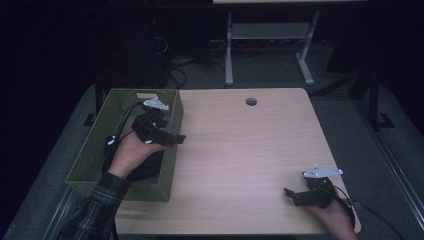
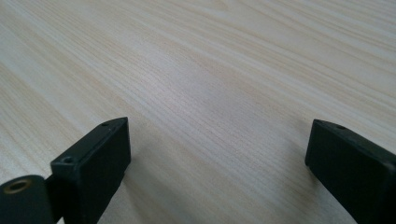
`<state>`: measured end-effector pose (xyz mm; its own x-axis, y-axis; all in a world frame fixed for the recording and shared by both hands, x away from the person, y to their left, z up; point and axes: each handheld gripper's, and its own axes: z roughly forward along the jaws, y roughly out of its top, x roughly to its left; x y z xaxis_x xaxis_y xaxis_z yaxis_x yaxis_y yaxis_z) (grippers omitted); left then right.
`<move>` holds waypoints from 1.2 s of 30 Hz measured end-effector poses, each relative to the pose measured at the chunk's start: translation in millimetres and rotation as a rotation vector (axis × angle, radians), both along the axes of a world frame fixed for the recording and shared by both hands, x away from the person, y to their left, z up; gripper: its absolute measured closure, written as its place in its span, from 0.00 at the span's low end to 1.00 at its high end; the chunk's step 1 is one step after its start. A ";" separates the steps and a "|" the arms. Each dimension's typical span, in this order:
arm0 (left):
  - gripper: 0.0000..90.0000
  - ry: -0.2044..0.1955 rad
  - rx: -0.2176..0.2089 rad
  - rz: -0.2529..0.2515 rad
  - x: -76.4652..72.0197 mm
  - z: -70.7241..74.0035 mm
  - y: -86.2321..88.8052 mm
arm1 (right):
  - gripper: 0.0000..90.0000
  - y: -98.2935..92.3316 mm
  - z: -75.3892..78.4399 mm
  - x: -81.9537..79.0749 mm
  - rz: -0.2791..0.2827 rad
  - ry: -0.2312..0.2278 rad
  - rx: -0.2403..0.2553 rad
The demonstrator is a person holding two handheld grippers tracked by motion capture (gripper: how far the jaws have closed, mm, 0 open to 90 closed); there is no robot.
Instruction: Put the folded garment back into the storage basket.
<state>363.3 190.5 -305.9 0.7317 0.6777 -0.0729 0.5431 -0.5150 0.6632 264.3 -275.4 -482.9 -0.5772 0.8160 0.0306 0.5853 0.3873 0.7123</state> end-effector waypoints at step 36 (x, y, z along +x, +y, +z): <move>0.15 -0.012 -0.035 -0.136 -36.7 -98.9 -97.5 | 0.07 -0.1 0.0 0.0 0.000 -0.001 -0.001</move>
<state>326.6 92.9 -404.8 0.8177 0.5693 -0.0851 0.4616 -0.5602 0.6878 264.4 -275.5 -482.9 -0.5774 0.8159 0.0292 0.5845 0.3882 0.7125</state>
